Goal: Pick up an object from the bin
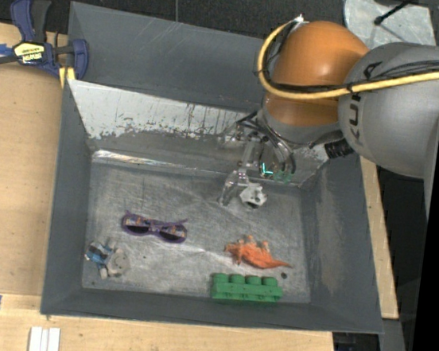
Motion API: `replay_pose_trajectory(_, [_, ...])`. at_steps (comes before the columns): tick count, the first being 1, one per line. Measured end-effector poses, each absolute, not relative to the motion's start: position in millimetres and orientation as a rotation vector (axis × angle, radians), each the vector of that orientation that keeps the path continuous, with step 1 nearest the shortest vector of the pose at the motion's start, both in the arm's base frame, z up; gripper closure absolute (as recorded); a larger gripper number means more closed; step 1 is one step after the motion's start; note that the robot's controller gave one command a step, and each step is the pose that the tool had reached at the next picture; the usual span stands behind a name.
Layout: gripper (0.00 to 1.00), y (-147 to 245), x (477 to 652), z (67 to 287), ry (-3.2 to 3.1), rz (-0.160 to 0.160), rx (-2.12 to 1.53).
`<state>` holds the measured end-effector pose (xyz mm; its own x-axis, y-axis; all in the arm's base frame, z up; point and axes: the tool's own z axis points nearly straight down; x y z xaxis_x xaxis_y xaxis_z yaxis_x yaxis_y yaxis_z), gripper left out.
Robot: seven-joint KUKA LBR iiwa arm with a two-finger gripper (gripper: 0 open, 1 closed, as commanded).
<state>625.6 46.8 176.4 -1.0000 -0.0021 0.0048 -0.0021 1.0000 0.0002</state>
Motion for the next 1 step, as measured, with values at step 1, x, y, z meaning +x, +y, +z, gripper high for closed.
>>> replay_pose_trajectory(1, [0.0,46.8,627.3,181.5,-3.145,-0.001,0.003])
